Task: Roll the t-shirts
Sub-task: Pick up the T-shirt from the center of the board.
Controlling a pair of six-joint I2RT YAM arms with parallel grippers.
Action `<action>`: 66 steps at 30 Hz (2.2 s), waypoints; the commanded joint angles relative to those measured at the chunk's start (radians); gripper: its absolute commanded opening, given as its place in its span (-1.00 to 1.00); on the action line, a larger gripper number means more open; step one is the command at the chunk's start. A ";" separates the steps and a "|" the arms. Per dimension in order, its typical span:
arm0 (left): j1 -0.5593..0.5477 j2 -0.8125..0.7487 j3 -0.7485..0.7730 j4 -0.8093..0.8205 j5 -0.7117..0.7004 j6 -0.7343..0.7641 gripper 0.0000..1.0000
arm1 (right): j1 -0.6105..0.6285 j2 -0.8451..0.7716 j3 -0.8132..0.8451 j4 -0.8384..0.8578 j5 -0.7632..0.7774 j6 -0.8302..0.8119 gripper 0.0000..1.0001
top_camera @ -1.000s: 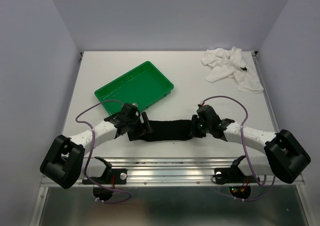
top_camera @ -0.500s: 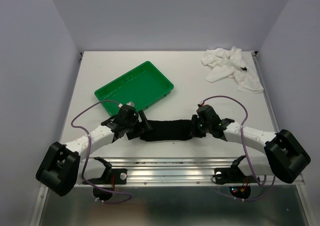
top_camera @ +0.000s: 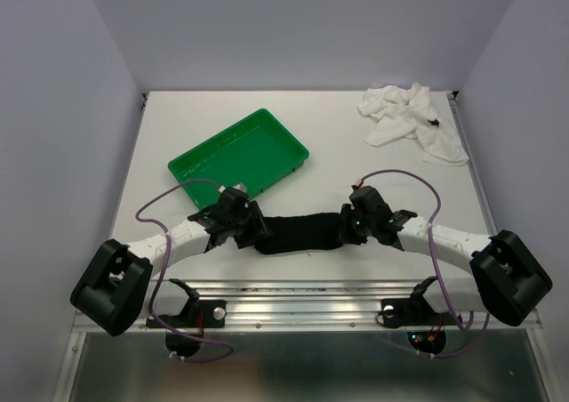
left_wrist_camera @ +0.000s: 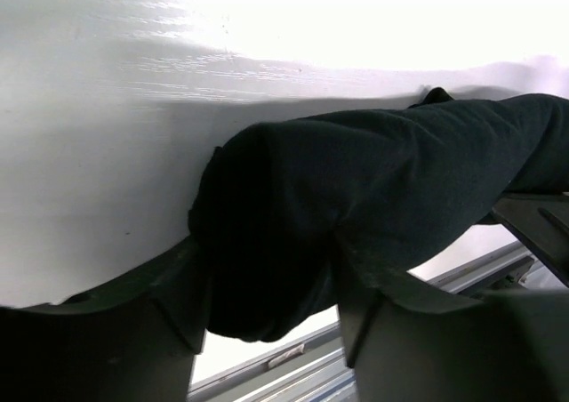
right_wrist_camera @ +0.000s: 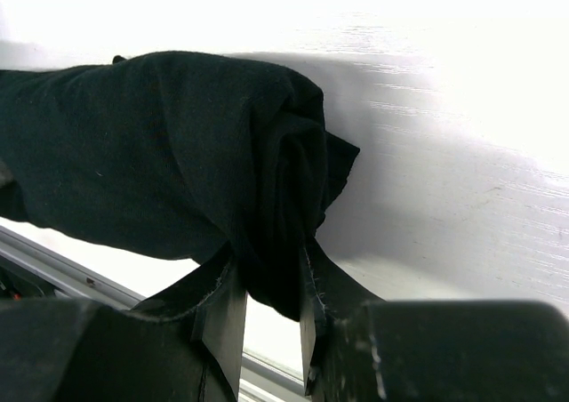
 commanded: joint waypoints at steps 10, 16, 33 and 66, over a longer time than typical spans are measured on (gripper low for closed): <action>-0.034 0.054 0.081 0.035 0.027 -0.002 -1.00 | -0.005 0.001 0.062 -0.099 0.010 -0.053 -0.54; -0.034 0.049 0.142 -0.085 -0.055 0.059 -1.00 | -0.058 -0.075 0.055 -0.171 0.034 -0.042 0.71; -0.036 0.089 0.196 -0.080 -0.023 0.123 -1.00 | -0.081 0.045 -0.036 0.106 -0.062 0.065 0.02; 0.211 -0.150 0.541 -0.396 -0.272 0.219 -1.00 | -0.081 0.508 1.119 -0.261 -0.078 -0.261 -0.99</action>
